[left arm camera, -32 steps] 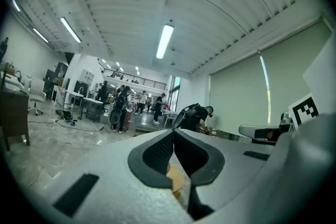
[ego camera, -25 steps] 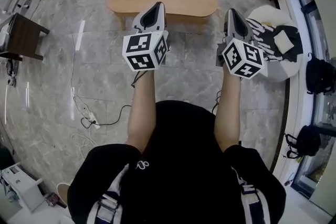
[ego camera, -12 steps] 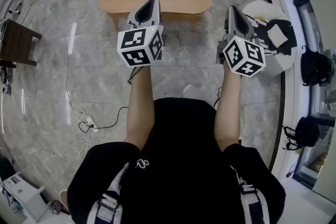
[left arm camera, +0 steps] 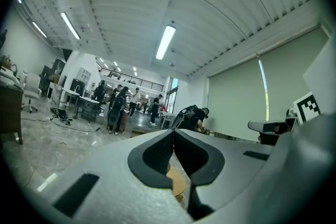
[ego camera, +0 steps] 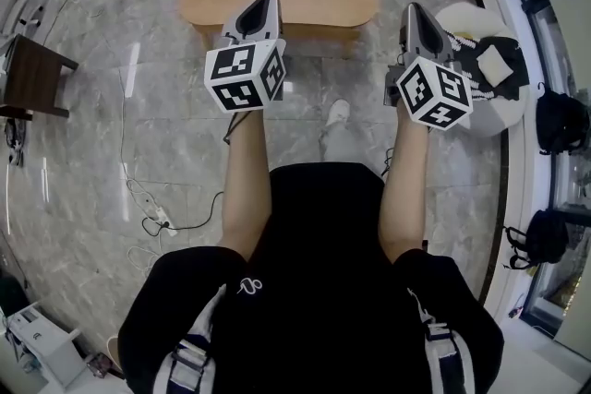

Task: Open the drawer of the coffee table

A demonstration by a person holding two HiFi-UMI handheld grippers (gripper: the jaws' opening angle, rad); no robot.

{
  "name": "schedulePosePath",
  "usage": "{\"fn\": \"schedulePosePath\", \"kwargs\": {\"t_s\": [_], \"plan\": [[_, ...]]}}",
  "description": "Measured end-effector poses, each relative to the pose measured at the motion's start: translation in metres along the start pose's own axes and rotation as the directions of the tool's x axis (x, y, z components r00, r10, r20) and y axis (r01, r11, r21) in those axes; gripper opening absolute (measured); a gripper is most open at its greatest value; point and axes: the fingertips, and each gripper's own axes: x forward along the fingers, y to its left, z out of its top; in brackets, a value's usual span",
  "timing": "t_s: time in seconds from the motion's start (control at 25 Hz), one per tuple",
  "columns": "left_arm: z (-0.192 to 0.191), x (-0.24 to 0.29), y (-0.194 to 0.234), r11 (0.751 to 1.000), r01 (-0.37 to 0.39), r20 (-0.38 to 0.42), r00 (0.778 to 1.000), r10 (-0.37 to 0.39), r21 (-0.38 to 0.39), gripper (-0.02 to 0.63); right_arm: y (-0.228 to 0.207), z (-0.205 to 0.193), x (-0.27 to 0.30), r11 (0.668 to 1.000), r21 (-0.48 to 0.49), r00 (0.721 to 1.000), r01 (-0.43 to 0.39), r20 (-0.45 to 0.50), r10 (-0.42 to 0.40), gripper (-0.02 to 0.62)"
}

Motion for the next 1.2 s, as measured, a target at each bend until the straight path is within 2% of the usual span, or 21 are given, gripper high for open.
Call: {"fn": "schedulePosePath", "kwargs": {"t_s": [0.28,0.56,0.72,0.96,1.2], "plan": [[-0.007,0.030,0.010,0.999,-0.003,0.017,1.000,0.003,0.031,0.011,-0.024,-0.014,0.025,1.000,0.024,1.000,-0.005,0.022,0.005,0.015],[-0.009,0.091,0.014,0.998,-0.015,0.012,1.000,0.015,0.062,0.009,-0.059,-0.023,0.080,0.998,0.062,1.000,-0.006,0.027,0.004,0.015],[-0.008,0.144,0.009,0.998,-0.013,0.006,1.000,0.013,0.063,0.011,-0.088,-0.017,0.124,0.996,0.088,0.998,-0.030,0.052,0.025,0.015],[-0.017,0.237,0.006,0.999,-0.022,-0.002,1.000,0.022,0.048,0.009,-0.128,-0.022,0.209,0.998,-0.009,0.998,-0.062,0.025,0.062,0.015],[-0.027,0.336,0.012,0.998,-0.049,-0.028,0.998,0.050,0.045,0.009,-0.163,-0.036,0.306,0.991,0.004,0.991,-0.135,-0.002,0.135,0.015]]}}
